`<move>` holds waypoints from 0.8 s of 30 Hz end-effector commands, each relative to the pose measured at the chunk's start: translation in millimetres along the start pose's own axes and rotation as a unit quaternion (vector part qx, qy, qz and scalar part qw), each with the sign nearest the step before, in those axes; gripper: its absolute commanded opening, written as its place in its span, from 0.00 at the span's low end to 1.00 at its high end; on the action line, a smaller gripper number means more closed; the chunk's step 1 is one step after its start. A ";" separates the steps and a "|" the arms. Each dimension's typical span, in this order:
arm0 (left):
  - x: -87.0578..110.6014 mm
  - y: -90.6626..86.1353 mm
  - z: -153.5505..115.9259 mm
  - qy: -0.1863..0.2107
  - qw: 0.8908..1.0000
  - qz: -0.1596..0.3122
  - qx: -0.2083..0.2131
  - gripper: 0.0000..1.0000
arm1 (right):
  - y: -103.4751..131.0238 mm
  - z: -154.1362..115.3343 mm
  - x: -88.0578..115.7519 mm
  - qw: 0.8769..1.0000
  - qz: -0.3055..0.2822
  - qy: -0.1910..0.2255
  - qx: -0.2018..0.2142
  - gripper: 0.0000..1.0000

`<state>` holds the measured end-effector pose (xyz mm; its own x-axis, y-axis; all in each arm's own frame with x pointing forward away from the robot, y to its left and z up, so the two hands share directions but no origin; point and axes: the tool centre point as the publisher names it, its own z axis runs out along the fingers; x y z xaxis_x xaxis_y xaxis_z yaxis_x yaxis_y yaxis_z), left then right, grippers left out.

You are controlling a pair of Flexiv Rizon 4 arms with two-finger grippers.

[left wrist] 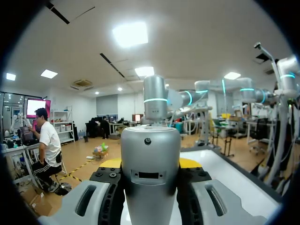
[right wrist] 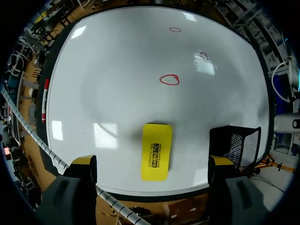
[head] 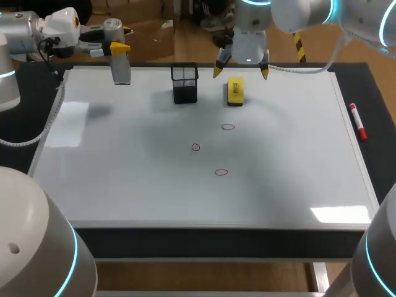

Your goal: Pick up the inspection probe, press it on each red-marked spot on the whiteboard one by one, put down the probe, pick up the eraser, and wipe off all the red marks.

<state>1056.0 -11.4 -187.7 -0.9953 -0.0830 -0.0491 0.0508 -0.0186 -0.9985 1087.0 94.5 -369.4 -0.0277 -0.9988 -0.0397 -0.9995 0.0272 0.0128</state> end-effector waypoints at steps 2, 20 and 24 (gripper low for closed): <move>-0.8 -0.8 -0.3 0.001 1.000 0.000 0.000 0.00 | -7.8 10.8 -5.6 1.000 -0.005 0.000 -0.006 1.00; -0.8 -0.8 -0.3 0.001 1.000 0.000 0.000 0.00 | -16.5 33.7 -1.8 1.000 0.007 -0.003 -0.012 1.00; -0.8 -0.8 -0.3 0.001 1.000 0.000 0.000 0.00 | -16.6 36.5 -3.1 1.000 0.009 -0.005 -0.012 1.00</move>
<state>1056.0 -11.5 -187.6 -0.9953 -0.0829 -0.0492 0.0509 -0.0187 -0.9985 1099.0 96.9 -403.6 -0.0459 -0.9974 -0.0552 -0.9985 0.0441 0.0335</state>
